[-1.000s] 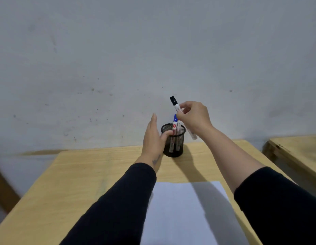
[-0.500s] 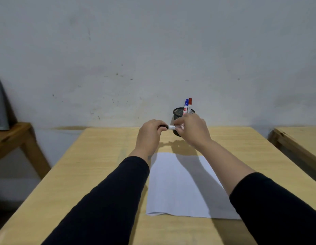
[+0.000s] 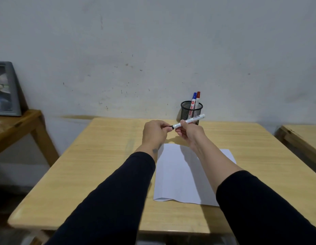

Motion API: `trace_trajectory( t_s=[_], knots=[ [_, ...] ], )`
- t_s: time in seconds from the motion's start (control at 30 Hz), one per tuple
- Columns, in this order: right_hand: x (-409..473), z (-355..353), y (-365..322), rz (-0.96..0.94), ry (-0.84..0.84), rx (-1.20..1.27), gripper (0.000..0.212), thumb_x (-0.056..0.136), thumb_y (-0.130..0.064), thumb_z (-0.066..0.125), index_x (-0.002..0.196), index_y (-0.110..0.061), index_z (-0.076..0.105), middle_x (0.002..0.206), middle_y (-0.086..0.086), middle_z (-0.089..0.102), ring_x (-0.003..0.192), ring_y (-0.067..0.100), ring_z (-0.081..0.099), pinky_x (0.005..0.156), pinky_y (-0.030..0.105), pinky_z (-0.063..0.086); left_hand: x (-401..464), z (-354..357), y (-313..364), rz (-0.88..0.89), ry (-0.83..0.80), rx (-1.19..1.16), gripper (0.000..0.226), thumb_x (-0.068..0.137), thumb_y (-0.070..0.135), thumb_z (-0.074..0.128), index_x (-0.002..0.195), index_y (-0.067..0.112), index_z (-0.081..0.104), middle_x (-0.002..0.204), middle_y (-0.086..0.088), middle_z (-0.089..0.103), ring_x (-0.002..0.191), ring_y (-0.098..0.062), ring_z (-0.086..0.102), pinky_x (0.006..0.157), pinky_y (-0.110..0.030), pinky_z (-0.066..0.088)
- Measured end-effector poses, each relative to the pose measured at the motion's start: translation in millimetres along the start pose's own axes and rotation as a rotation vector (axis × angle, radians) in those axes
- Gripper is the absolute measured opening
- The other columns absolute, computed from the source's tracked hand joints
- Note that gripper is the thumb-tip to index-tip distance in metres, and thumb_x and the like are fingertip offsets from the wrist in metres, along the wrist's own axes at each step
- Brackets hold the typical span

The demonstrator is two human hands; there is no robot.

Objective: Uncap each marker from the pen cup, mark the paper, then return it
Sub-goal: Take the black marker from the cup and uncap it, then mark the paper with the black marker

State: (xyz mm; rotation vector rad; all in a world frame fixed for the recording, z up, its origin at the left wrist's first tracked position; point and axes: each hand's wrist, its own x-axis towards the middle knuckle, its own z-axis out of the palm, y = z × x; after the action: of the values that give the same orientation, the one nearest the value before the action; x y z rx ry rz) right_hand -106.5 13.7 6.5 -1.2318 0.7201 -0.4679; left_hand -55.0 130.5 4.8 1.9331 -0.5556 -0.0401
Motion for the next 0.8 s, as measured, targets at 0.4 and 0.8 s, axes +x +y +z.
trace_trajectory(
  t_s=[0.4,0.8],
  knots=[
    [11.6,6.0,3.1,-0.071,-0.016,-0.01,0.022,0.094,-0.017,0.055,0.076,-0.007,0.063,0.074,0.01,0.064,0.062,0.015,0.056,0.081,0.029,0.054,8.9,2.5,1.5,0.008,-0.046,0.153,0.015,0.092,0.018,0.06,0.096,0.013,0.074,0.082,-0.002,0.065,0.075,-0.018,0.056,0.061,-0.024,0.038],
    [14.5,-10.3,-11.4,-0.201,-0.142,-0.025,0.012,0.095,-0.018,0.055,0.091,-0.009,0.062,0.085,0.006,0.067,0.073,0.013,0.062,0.077,0.02,0.054,22.2,10.3,5.9,-0.023,-0.201,0.011,0.022,0.096,0.013,0.05,0.084,0.012,0.069,0.063,0.002,0.054,0.058,-0.013,0.047,0.061,-0.026,0.042]
  ],
)
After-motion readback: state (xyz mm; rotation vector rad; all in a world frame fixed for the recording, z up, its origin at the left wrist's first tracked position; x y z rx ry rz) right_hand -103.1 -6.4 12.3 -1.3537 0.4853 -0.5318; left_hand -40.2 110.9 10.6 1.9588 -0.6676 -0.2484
